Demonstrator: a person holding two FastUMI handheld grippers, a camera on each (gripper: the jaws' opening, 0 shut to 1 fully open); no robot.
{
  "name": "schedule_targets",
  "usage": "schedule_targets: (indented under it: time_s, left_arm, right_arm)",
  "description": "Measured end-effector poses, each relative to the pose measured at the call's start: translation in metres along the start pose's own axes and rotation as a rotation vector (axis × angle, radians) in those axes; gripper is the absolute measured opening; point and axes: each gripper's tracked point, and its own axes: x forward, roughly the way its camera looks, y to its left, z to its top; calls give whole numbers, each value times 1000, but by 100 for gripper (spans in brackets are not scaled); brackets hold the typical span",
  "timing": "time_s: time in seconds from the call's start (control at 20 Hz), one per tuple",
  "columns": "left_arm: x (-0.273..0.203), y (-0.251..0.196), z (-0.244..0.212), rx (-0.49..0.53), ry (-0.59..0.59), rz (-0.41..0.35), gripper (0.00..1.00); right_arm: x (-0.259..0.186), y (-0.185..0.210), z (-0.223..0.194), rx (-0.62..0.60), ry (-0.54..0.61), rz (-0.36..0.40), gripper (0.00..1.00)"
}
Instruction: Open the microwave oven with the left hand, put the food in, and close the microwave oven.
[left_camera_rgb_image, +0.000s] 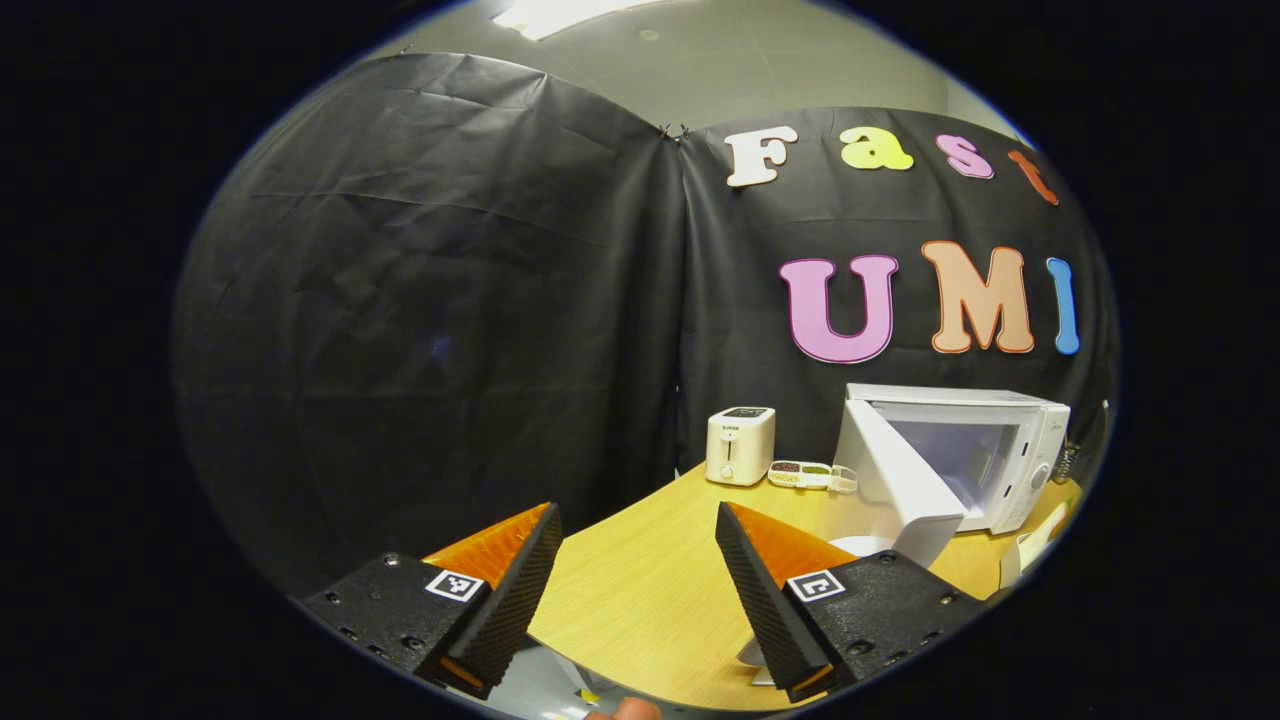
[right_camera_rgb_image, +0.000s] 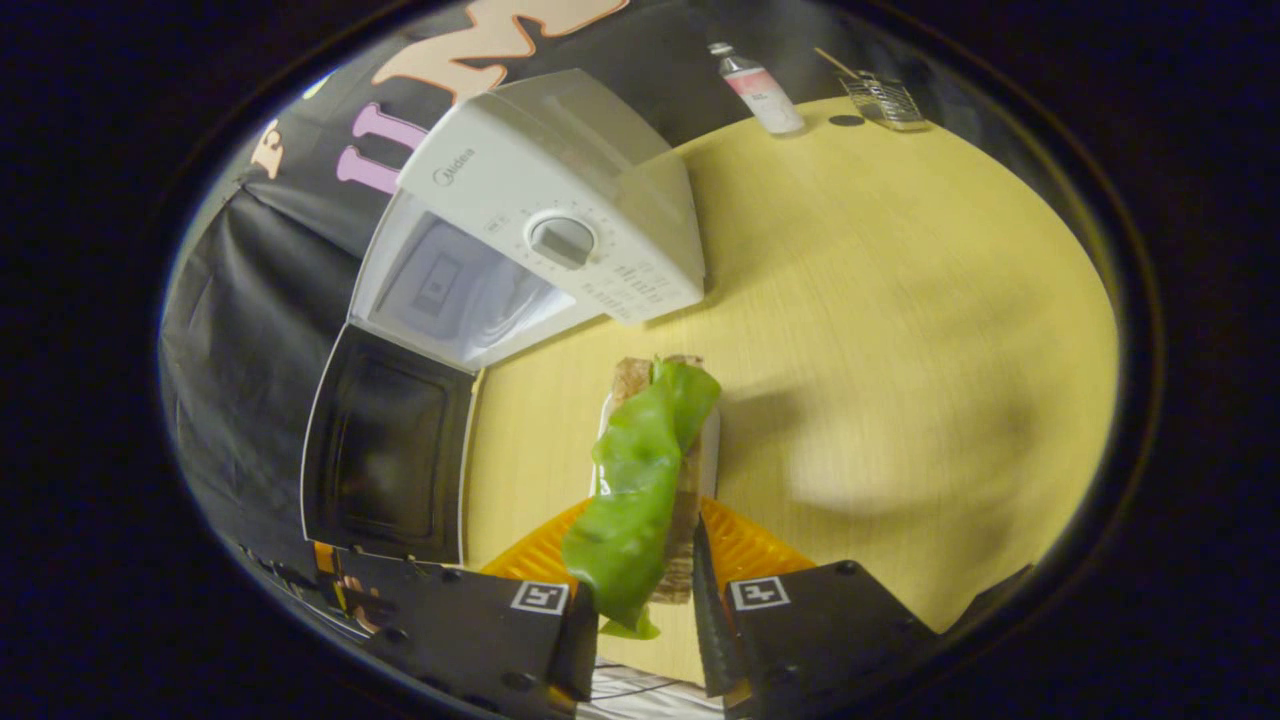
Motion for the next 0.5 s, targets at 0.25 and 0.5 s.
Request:
schedule_targets:
  time_s: [0.25, 0.5]
  left_arm:
    - [-1, 2, -1, 4, 1, 1, 94]
    - [-1, 5, 3, 14, -10, 5, 94]
  right_arm:
    - [-25, 15, 12, -30, -148, 18, 45]
    - [-56, 51, 31, 23, -344, 96, 37]
